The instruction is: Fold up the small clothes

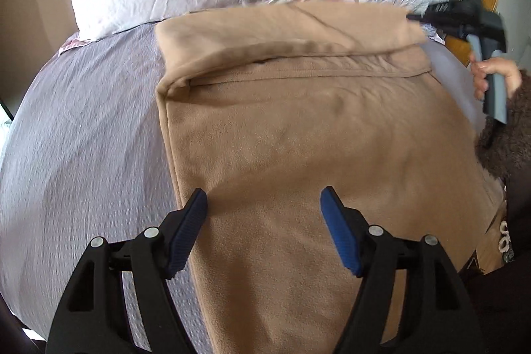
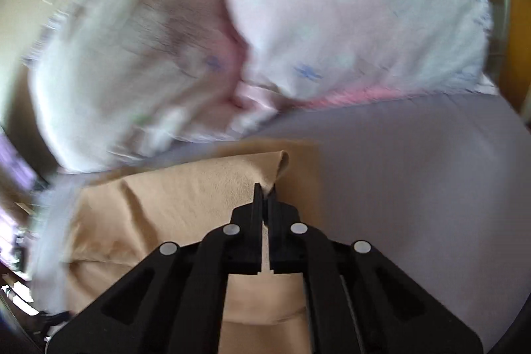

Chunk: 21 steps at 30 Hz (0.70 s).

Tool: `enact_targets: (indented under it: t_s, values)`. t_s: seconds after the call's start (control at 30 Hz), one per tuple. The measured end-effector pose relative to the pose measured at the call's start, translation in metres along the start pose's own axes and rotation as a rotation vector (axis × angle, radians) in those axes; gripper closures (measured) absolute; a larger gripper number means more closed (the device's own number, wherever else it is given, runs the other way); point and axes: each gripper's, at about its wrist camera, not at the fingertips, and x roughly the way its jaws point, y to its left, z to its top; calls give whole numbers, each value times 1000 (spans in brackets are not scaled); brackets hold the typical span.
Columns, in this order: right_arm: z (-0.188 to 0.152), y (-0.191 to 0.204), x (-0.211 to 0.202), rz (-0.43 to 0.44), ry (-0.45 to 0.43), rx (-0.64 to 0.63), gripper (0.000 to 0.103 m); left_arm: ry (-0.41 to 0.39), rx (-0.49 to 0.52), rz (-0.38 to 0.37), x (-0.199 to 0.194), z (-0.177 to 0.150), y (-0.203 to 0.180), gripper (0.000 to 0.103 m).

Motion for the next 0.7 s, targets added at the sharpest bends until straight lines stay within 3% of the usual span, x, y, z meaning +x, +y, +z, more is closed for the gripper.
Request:
enact_targets:
  t_s: [0.07, 0.1, 0.13, 0.23, 0.27, 0.33, 0.43, 0.53, 0.7]
  values:
    - [-9, -19, 7, -11, 78, 59, 85, -9, -26, -31, -9, -5, 4, 32]
    - [-15, -30, -3, 28, 68, 105, 73, -29, -48, -73, -18, -9, 9, 32]
    - [-24, -39, -20, 82, 36, 130, 57, -45, -60, -93, -27, -13, 11, 32]
    - [-57, -64, -76, 282, -43, 123, 36, -115, -101, -165, -61, -35, 28, 29]
    - [-69, -69, -89, 347, -46, 112, 34, -136, -116, -195, -73, -46, 35, 20]
    - [-110, -85, -121, 477, -35, 74, 27, -172, -142, -241, -93, -73, 48, 13]
    - [-166, -95, -155, 588, 26, 20, 24, -165, -174, -299, -102, -107, 57, 13]
    - [-236, -121, -176, 607, 128, 4, 22, -123, -222, -353, -95, -141, 62, 13]
    - [-282, -148, -148, 581, 234, 119, 22, -62, -301, -360, -63, -161, 65, 13]
